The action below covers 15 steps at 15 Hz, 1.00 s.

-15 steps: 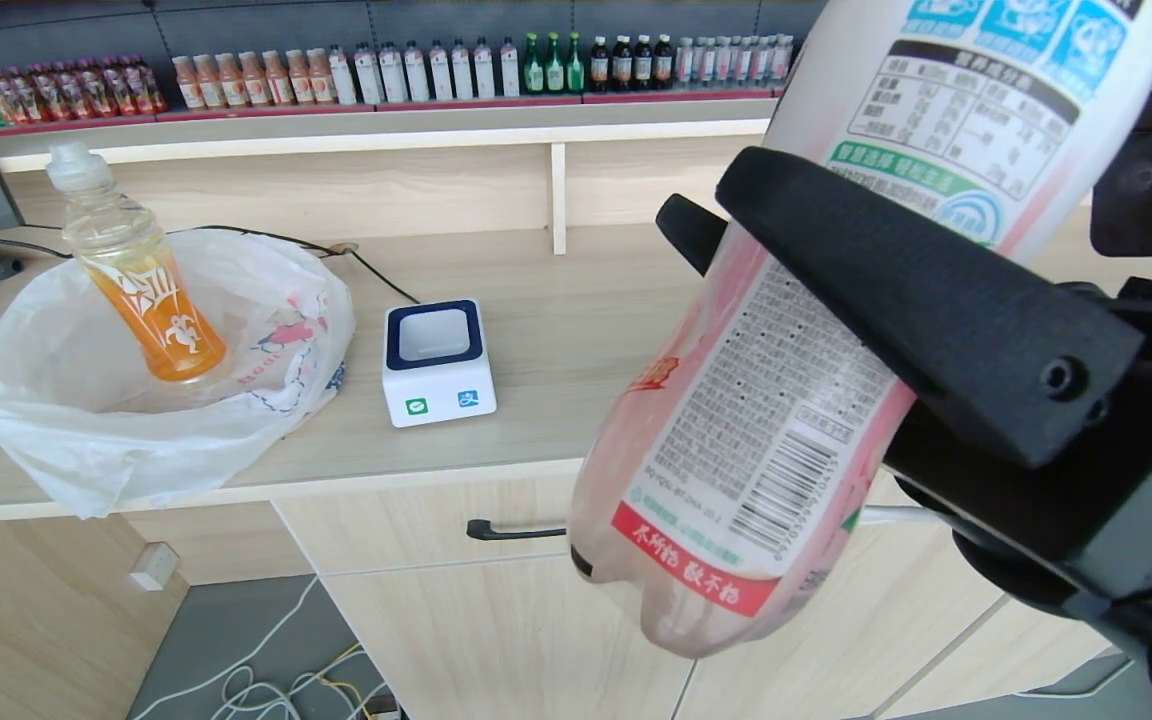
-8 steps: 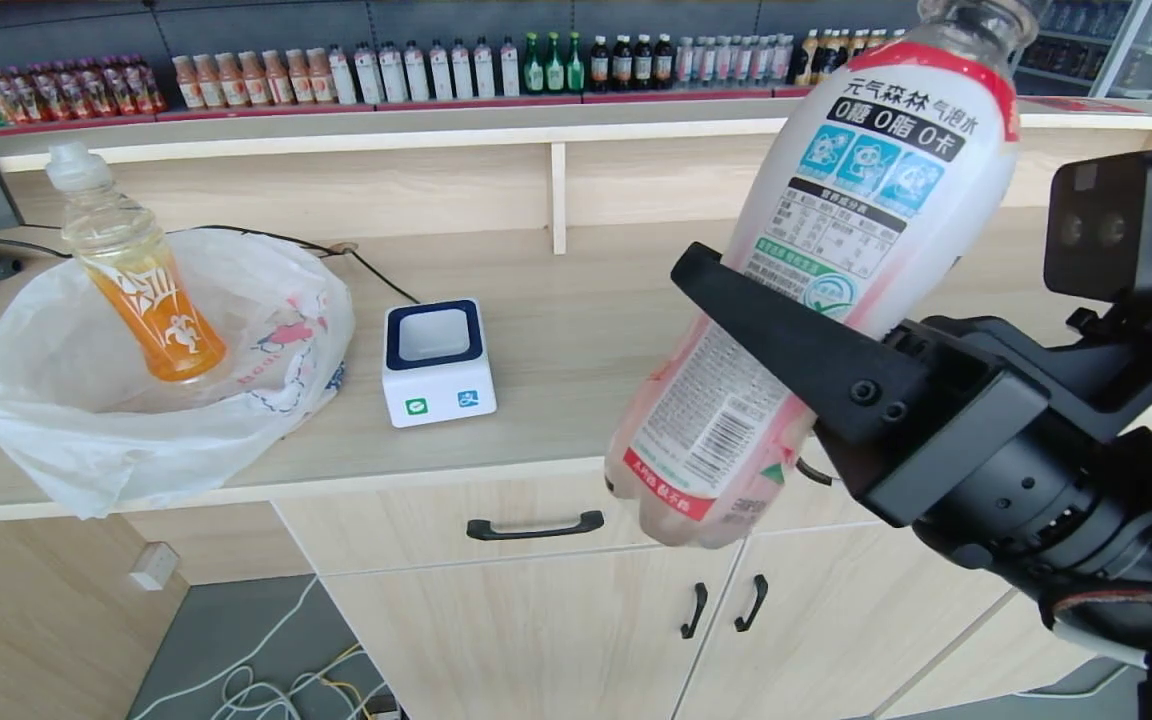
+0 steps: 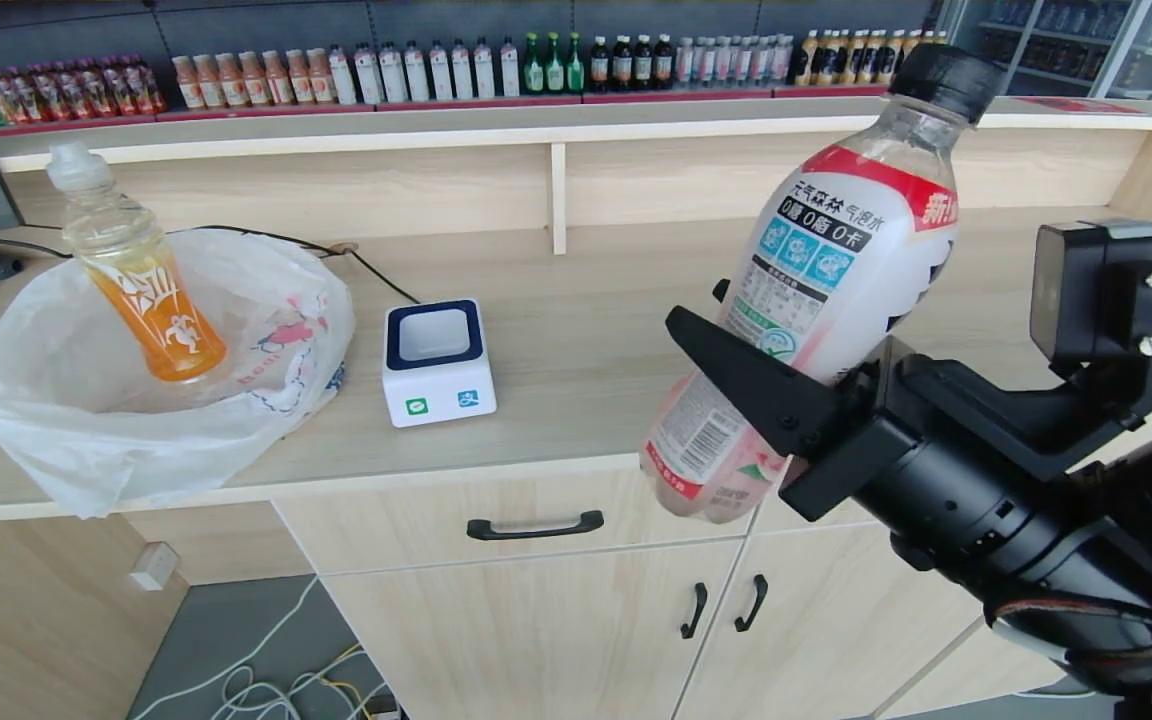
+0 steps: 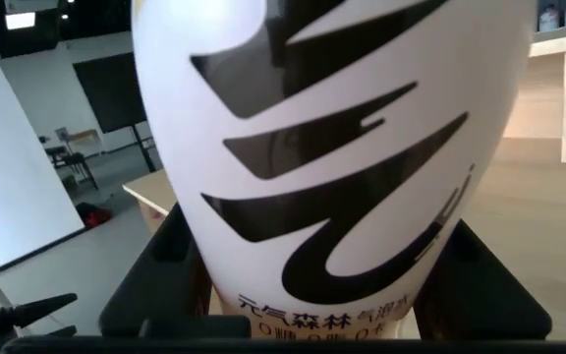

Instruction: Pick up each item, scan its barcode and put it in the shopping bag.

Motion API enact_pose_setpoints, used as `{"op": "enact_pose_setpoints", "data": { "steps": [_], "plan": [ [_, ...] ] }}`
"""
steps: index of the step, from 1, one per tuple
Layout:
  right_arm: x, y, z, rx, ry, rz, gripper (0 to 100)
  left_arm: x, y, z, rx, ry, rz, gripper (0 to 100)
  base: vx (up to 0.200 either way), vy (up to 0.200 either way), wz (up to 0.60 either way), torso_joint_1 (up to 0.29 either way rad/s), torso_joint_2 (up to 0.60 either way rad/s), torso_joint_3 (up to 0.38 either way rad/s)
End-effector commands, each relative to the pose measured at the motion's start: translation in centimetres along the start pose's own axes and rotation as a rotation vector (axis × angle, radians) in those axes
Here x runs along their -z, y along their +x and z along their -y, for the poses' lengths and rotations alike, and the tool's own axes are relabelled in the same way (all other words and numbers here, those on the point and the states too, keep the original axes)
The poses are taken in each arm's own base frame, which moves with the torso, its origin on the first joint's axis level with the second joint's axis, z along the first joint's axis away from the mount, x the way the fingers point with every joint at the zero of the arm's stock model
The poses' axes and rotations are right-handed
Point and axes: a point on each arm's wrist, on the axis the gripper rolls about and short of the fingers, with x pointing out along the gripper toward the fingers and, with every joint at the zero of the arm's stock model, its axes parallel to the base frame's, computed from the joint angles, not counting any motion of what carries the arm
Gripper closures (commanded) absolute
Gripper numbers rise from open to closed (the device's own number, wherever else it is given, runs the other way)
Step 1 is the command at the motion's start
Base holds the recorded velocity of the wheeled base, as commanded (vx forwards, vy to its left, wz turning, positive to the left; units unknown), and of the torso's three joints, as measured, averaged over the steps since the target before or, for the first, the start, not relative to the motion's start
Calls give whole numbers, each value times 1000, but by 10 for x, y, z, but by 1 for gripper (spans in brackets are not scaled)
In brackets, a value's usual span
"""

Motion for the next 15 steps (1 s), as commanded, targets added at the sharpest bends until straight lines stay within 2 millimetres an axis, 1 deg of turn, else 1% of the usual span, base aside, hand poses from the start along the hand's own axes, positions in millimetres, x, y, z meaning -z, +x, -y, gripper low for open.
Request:
{"op": "enact_pose_setpoints", "data": {
  "steps": [1,3,6,8,11,13,15],
  "plan": [
    [5,-5,12,66,-64,-22,100,0,0,0,0,-1,1,0,0,0,0,0,0,0],
    [8,-9,20,136,-137,-39,100,0,0,0,0,1,0,0,0,0,0,0,0,0],
    [5,-9,29,267,-188,-21,100,0,0,0,0,-1,0,0,0,0,0,0,0,0],
    [5,-11,34,289,-201,-25,100,0,0,0,0,-1,0,0,0,0,0,0,0,0],
    [1,-6,48,332,-229,-4,100,0,0,0,0,-1,0,0,0,0,0,0,0,0],
    [-2,0,53,342,-238,20,100,0,0,0,0,-2,0,0,0,0,0,0,0,0],
    [-3,1,58,356,-251,25,100,0,0,0,0,-2,0,0,0,200,0,5,0,0]
  ]
}}
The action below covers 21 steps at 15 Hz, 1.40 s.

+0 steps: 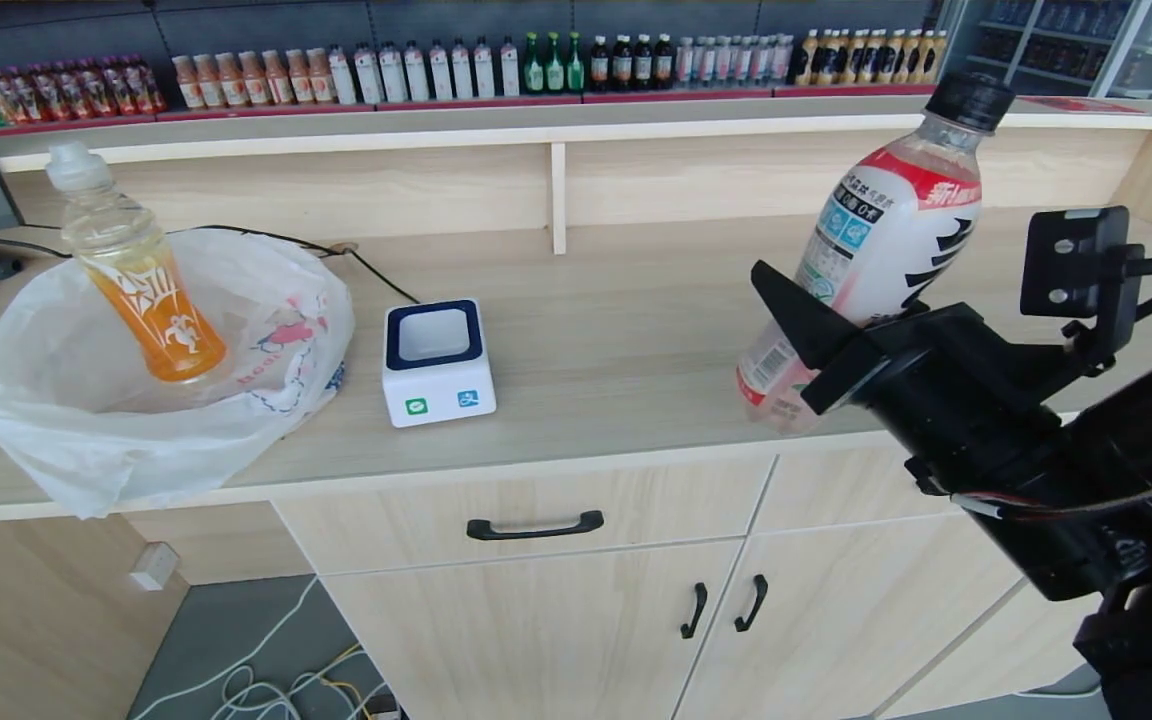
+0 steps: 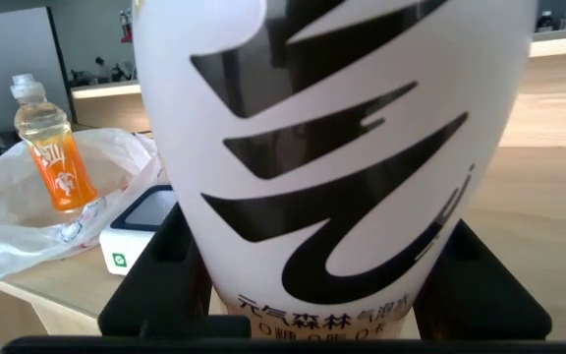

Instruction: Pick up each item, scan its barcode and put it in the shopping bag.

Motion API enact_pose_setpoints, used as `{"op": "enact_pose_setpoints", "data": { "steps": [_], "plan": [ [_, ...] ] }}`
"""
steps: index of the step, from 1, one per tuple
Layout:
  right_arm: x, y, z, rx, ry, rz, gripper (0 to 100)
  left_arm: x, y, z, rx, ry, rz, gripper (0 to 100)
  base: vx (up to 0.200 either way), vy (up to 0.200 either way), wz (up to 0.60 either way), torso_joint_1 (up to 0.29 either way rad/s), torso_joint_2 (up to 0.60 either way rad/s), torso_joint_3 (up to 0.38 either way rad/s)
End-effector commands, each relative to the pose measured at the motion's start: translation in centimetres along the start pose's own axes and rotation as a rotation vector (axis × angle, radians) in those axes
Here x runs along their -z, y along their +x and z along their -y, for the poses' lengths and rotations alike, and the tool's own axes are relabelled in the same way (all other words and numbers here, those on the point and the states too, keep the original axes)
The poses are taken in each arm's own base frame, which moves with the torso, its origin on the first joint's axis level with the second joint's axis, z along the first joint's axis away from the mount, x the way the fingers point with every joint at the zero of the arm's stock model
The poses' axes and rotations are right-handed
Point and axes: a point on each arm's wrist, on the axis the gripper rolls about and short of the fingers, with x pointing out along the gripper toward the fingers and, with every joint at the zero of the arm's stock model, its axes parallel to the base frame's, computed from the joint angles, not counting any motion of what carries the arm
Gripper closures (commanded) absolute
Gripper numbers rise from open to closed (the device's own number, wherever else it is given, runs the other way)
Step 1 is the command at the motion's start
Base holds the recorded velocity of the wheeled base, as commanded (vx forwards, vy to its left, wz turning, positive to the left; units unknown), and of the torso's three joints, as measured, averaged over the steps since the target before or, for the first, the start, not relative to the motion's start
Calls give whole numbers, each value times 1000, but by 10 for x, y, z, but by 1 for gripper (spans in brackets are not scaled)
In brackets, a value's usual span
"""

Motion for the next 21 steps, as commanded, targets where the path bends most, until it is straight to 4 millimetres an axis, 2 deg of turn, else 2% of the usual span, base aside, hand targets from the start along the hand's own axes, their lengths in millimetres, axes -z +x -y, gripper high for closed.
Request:
{"op": "enact_pose_setpoints", "data": {
  "steps": [1,11,14,21],
  "plan": [
    [-1,6,4,13,-13,19,100,0,0,0,0,0,0,0,0,200,0,7,2,7],
    [-1,6,6,23,-16,17,100,0,0,0,0,-3,2,0,0,200,0,2,3,2],
    [-4,6,17,79,-32,26,100,0,0,0,-2,-3,2,0,0,200,0,2,2,4],
    [-11,6,24,102,-41,51,100,0,0,0,0,-3,2,0,0,200,0,0,2,2]
  ]
}}
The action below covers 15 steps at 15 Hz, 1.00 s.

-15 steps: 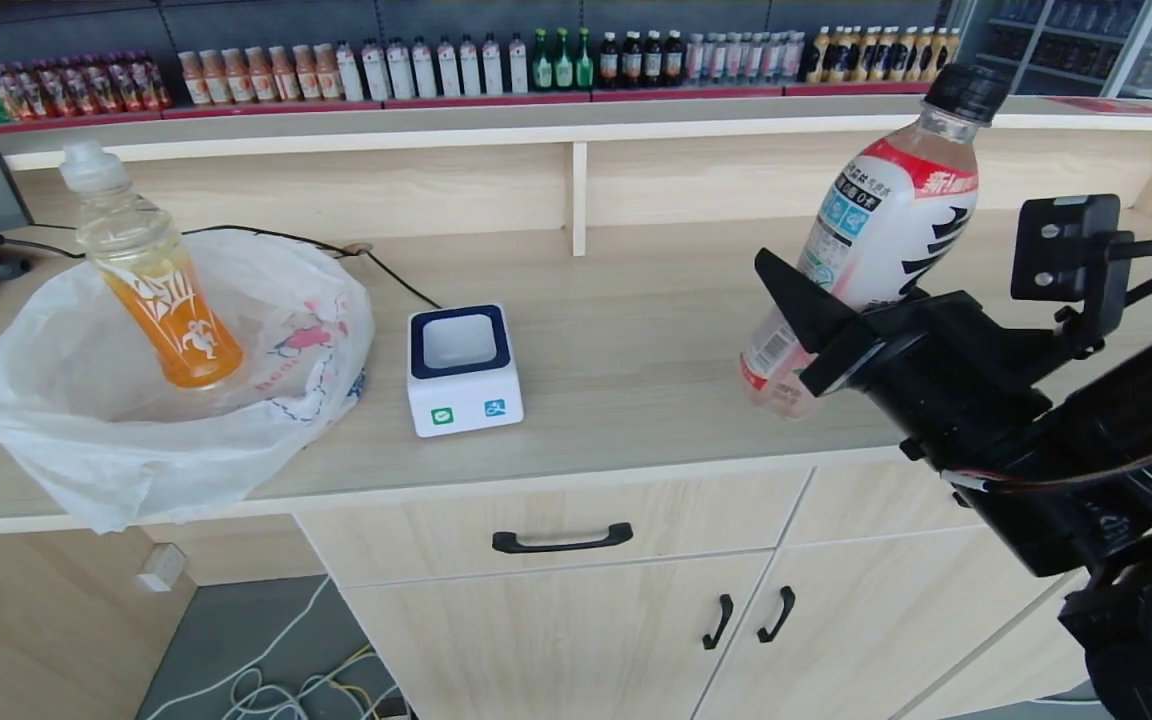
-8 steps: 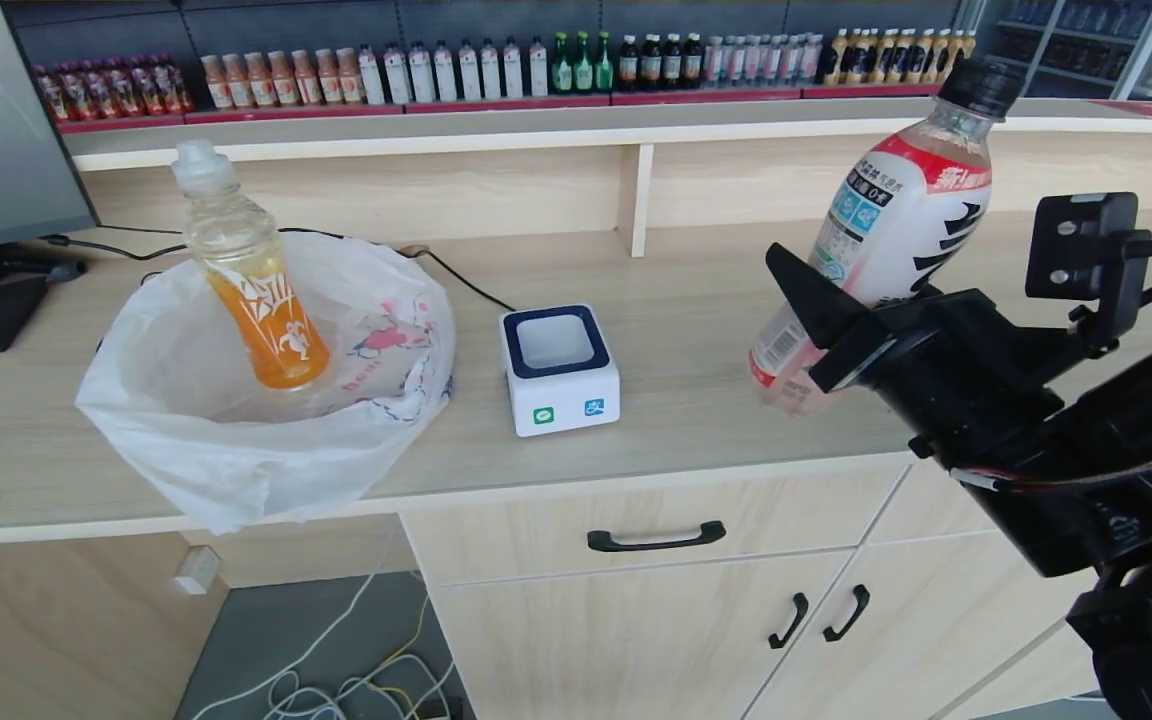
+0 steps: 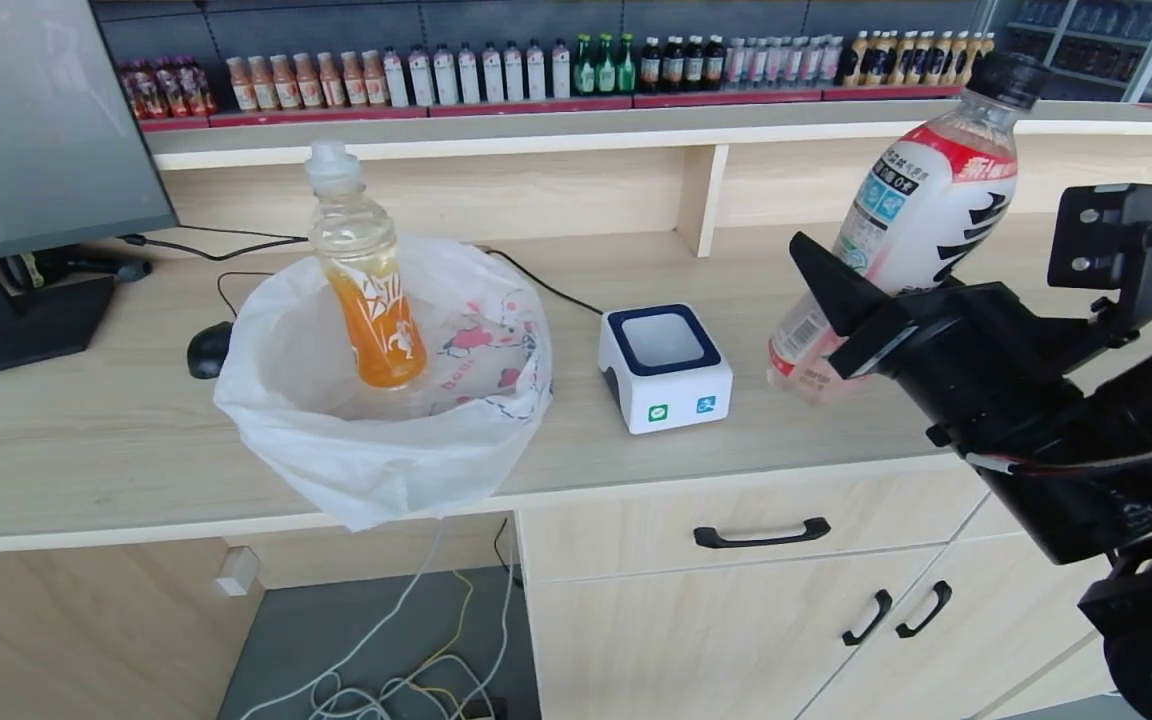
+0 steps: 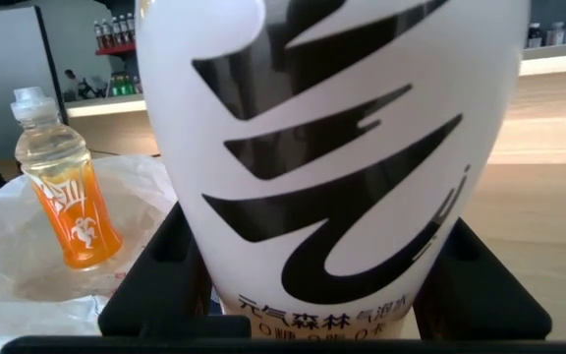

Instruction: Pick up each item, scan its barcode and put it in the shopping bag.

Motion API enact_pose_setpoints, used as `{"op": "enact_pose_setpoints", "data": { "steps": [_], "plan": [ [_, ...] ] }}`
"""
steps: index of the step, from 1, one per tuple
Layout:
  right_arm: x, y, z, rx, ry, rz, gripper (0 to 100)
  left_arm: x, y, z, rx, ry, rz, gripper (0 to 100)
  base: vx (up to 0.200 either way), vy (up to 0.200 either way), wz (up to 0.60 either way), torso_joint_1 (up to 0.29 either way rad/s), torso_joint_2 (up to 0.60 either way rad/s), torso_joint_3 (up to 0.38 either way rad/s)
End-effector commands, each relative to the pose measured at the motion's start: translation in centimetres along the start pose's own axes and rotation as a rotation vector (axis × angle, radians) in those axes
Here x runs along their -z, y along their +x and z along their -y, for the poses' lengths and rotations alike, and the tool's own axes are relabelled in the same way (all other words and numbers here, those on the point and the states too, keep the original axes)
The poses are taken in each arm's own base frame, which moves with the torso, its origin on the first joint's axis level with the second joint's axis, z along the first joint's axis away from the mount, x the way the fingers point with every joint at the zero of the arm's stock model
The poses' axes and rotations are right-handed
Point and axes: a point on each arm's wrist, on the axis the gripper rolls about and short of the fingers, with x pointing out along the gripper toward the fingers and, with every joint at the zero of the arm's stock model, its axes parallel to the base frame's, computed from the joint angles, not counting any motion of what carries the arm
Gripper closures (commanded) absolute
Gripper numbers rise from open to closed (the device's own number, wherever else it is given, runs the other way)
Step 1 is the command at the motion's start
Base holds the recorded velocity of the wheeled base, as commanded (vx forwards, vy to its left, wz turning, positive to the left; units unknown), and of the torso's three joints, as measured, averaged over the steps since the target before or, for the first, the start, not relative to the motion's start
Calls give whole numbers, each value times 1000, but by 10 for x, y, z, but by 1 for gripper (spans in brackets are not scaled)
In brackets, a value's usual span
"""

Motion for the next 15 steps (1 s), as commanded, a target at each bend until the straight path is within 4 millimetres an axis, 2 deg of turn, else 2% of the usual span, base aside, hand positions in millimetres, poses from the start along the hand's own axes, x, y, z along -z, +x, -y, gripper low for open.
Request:
{"op": "enact_pose_setpoints", "data": {
  "steps": [1,7,10,11,15],
  "plan": [
    [-4,2,12,40,-24,19,100,0,0,0,0,0,-1,0,0,200,0,-2,2,-2],
    [-9,-1,21,97,-49,28,100,0,0,0,0,2,-1,0,0,0,0,0,0,0],
    [2,-10,23,89,-112,-34,100,0,0,0,0,2,-1,0,0,0,0,0,0,0],
    [3,-8,22,85,-124,-32,100,0,0,0,0,2,-1,0,0,0,0,0,0,0],
    [5,28,19,-20,-246,52,100,0,0,0,0,2,-1,0,0,0,0,0,0,0]
  ]
}}
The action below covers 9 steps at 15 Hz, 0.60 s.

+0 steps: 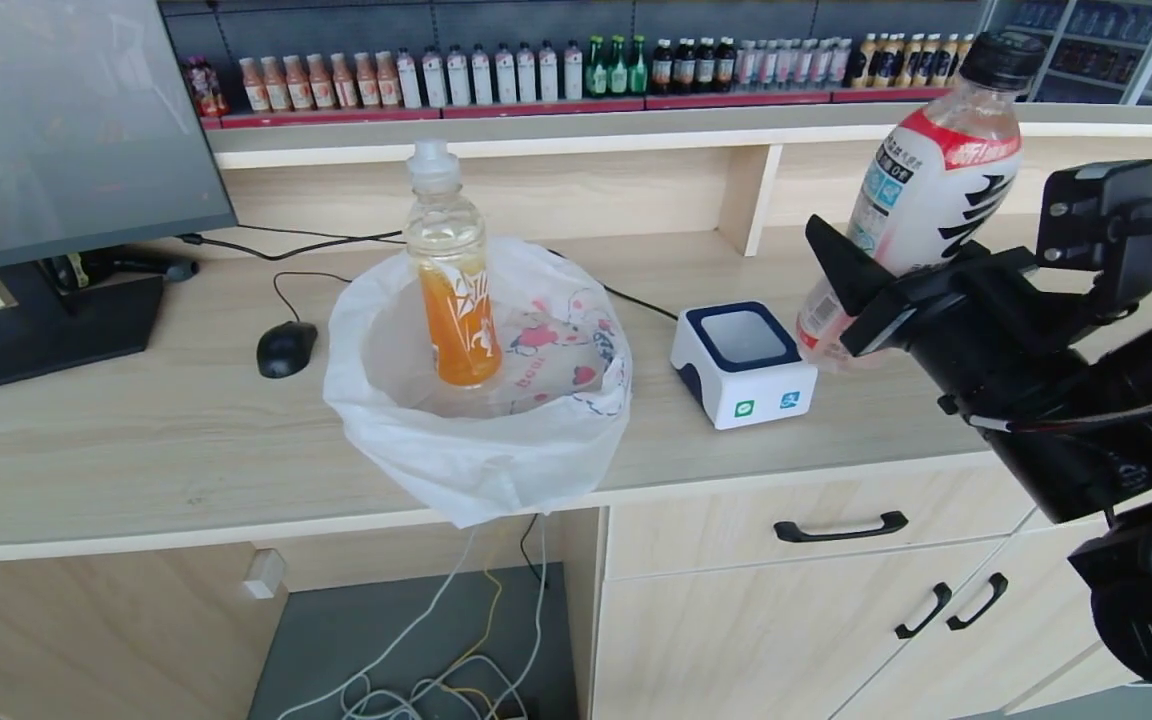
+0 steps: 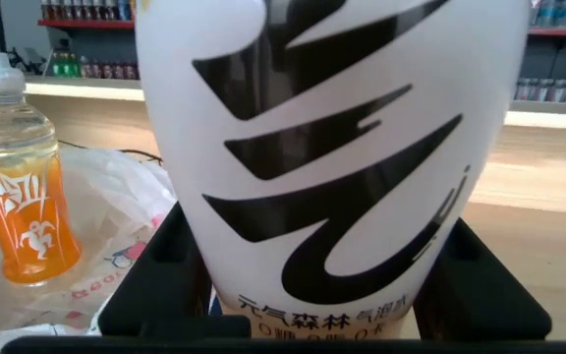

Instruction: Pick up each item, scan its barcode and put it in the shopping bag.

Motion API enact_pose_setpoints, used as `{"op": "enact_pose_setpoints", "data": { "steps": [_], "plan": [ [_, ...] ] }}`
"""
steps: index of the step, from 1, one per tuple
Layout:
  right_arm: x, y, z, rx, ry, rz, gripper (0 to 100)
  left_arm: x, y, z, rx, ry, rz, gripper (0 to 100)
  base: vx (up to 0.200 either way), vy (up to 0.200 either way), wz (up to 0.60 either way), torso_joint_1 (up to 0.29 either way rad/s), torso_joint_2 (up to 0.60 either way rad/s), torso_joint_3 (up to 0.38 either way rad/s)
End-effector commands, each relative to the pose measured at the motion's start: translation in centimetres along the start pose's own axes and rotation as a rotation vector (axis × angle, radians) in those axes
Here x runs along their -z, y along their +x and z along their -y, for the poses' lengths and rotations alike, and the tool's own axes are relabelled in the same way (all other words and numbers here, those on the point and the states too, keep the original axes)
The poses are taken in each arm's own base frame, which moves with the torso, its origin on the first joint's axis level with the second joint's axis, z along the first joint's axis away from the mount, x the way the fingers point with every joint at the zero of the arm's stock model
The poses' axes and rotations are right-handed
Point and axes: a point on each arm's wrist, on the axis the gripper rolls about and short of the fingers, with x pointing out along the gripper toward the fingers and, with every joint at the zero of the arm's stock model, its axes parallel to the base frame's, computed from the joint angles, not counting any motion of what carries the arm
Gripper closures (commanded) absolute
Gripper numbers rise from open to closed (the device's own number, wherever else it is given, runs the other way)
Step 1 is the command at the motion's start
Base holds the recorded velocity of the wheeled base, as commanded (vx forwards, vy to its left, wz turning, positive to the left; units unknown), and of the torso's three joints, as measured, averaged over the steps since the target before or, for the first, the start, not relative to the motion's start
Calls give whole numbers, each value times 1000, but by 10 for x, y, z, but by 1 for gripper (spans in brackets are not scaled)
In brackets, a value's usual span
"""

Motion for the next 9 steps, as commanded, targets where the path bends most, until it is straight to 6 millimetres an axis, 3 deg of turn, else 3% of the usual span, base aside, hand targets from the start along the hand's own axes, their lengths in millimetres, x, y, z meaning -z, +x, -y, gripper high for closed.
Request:
{"op": "enact_pose_setpoints", "data": {
  "steps": [1,9],
  "plan": [
    [11,19,-2,-42,-61,25,100,0,0,0,0,0,0,0,0,0,0,0,0,0],
    [37,43,-1,-284,-276,102,100,0,0,0,0,0,0,0,0,0,0,0,0,0]
  ]
}}
